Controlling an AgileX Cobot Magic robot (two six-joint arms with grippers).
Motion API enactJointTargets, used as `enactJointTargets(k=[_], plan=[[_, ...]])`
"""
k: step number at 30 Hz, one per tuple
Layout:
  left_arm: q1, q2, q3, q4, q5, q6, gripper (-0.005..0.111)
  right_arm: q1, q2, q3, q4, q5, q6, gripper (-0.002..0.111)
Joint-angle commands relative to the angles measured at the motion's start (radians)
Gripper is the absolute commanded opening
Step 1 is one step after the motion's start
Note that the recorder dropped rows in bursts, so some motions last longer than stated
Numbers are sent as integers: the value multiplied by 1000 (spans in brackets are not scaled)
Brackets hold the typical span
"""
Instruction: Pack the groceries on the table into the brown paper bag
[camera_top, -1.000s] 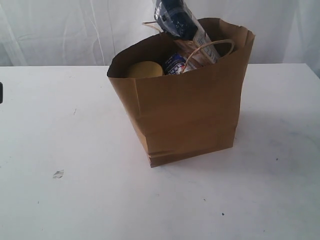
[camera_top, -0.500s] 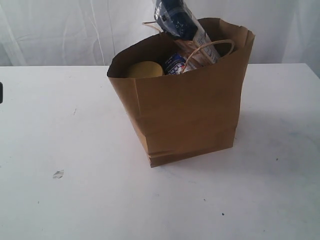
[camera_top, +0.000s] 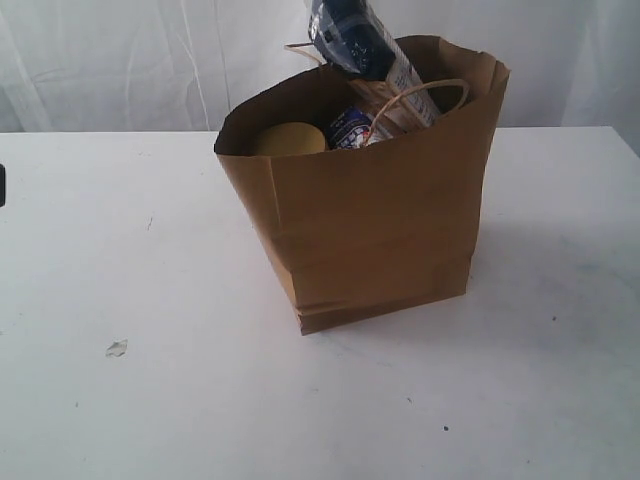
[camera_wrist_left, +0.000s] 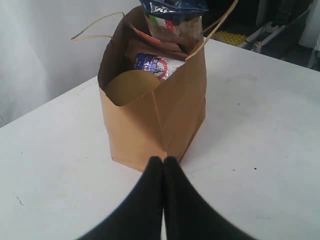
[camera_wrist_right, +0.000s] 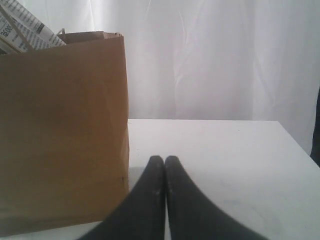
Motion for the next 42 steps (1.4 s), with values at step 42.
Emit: enactJointTargets(k=[42], plan=[[2, -393, 675, 33, -445, -94, 0, -2, -8, 5, -6, -3, -1, 0]])
